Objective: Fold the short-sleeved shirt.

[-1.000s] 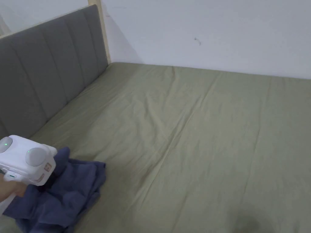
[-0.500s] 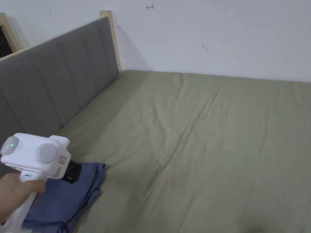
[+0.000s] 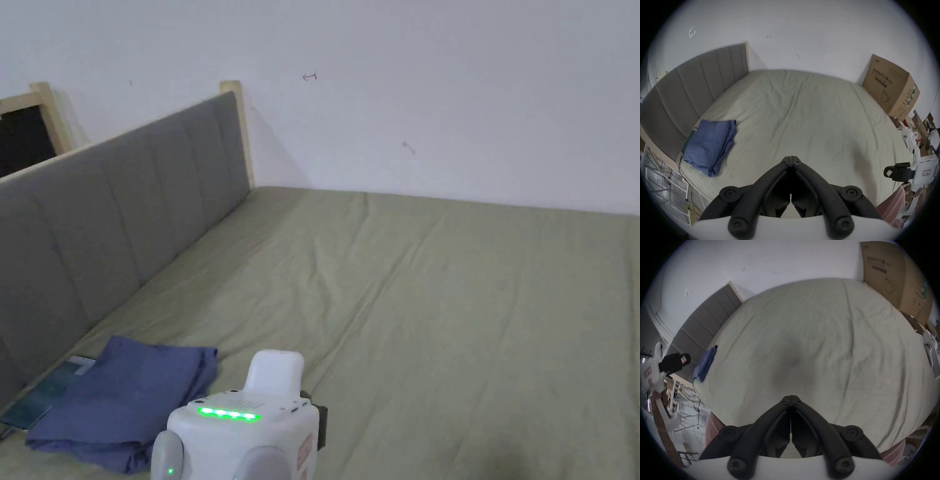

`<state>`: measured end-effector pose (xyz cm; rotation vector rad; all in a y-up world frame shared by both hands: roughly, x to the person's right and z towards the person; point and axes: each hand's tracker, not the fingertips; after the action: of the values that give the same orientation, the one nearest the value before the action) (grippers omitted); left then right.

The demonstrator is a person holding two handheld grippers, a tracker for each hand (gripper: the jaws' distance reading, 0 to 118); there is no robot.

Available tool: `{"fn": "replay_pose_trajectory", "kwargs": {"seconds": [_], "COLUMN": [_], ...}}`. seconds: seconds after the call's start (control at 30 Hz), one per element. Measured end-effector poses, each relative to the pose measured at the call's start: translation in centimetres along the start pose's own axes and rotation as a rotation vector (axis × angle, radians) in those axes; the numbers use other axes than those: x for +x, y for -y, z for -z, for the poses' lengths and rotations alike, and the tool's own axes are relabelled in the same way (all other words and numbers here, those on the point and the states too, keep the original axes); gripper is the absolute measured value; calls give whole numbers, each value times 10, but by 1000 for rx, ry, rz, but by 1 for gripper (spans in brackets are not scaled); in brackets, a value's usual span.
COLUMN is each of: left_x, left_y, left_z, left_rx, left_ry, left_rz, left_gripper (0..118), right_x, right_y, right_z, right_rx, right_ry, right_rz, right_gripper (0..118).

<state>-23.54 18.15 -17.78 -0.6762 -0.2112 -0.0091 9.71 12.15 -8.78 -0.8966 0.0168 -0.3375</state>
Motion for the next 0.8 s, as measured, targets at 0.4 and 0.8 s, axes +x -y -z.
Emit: {"fn": "replay_pose_trajectory", "kwargs": {"seconds": [0.4, 0.8], "left_x": [97, 128], "left_y": [28, 29], "left_z": [-96, -124], "left_rx": [440, 573], "left_ry": [-45, -71], "left_rz": [86, 143], "left_gripper": [0, 5], "right_x": [-12, -31], "right_y": [12, 14], "right_z": [-87, -140], "right_rx": [409, 729], "right_ry": [175, 352], "right_rz": [-155, -285], "right_gripper": [0, 33]}}
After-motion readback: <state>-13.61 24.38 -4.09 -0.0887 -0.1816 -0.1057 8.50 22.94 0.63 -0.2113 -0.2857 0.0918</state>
